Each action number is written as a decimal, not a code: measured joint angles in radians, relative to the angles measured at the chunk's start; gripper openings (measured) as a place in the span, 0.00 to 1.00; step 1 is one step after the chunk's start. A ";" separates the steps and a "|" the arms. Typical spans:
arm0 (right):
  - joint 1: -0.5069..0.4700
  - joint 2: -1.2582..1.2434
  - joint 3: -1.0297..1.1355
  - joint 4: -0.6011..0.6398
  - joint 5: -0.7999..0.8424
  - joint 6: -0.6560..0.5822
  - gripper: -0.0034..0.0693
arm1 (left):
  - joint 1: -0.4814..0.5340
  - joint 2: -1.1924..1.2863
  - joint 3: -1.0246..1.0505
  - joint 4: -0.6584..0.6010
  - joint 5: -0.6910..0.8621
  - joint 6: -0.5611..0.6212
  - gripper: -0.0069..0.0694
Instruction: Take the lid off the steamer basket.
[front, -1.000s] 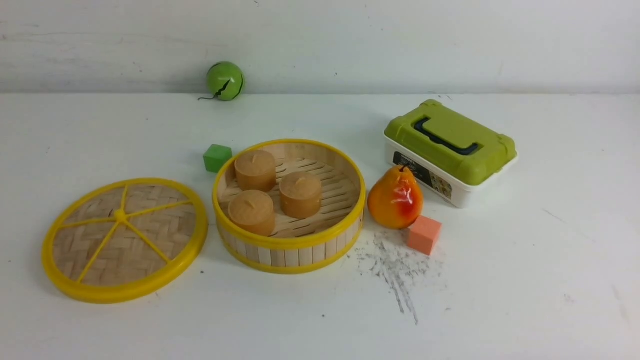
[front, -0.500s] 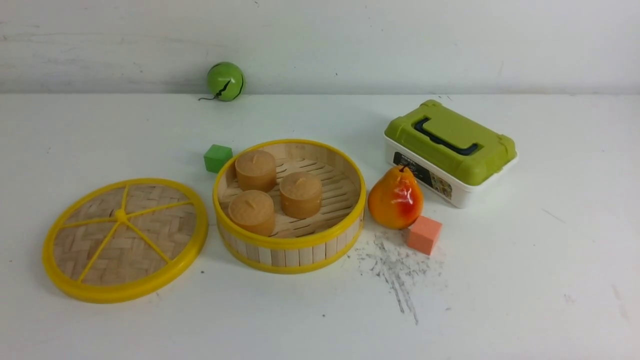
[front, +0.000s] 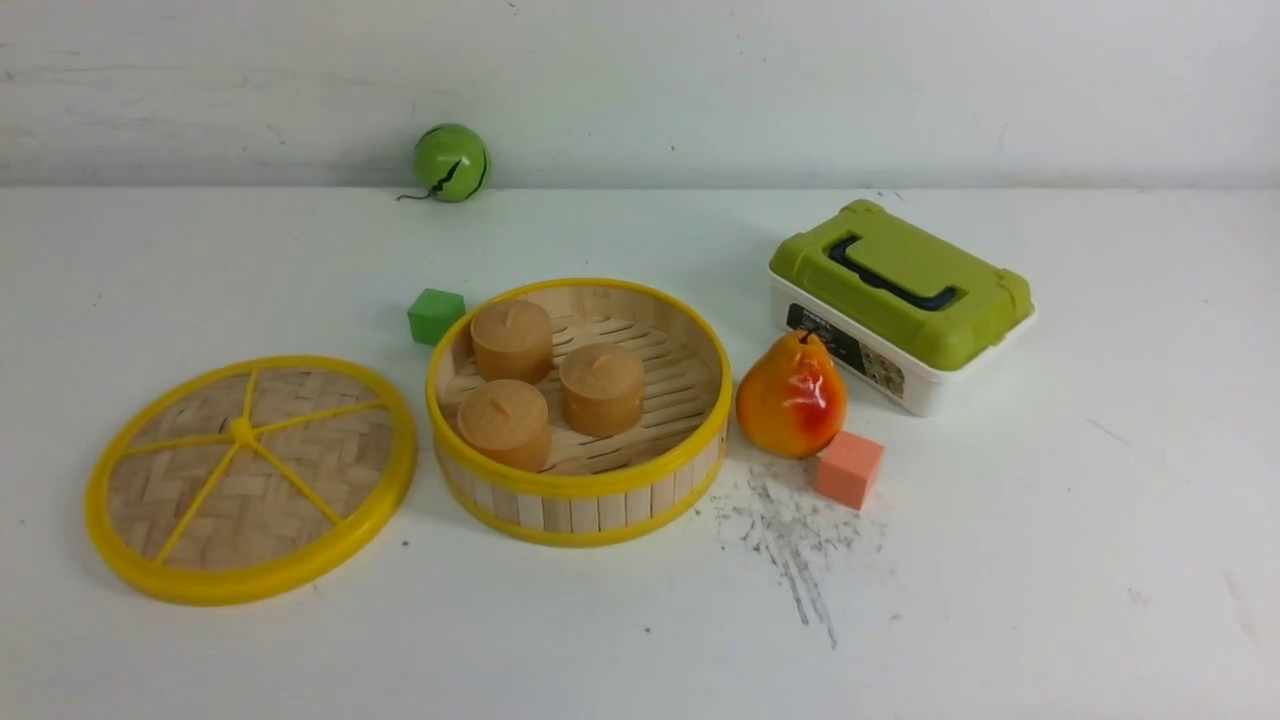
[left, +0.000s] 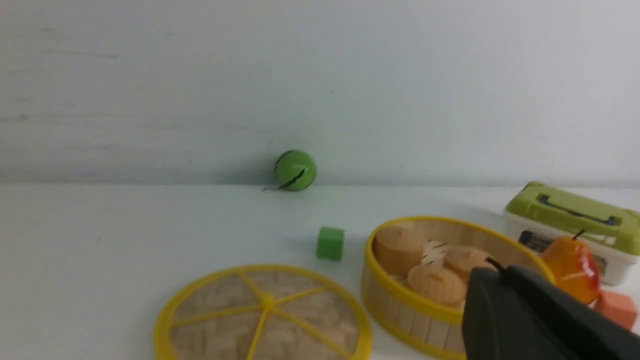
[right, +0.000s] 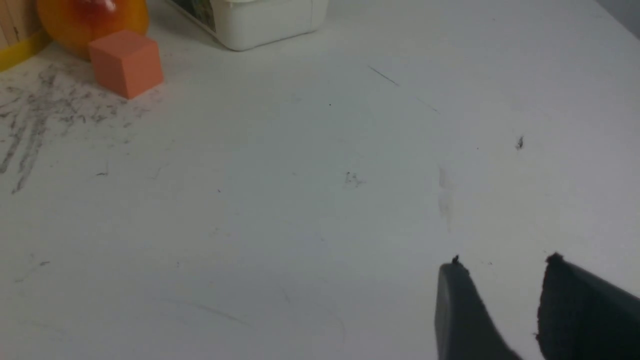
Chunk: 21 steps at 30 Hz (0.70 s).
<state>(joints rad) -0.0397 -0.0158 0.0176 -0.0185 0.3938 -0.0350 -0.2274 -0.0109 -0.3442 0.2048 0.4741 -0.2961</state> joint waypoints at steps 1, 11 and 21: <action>0.000 0.000 0.000 0.000 0.000 0.000 0.38 | 0.036 -0.003 0.024 -0.008 0.024 0.006 0.07; 0.000 0.000 0.000 0.000 0.000 0.000 0.38 | 0.186 -0.003 0.275 -0.163 -0.024 0.139 0.07; 0.000 0.000 0.000 0.000 0.000 0.000 0.38 | 0.186 -0.003 0.373 -0.225 -0.104 0.168 0.07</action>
<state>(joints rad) -0.0397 -0.0158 0.0176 -0.0185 0.3938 -0.0350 -0.0413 -0.0134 0.0291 -0.0198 0.3704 -0.1280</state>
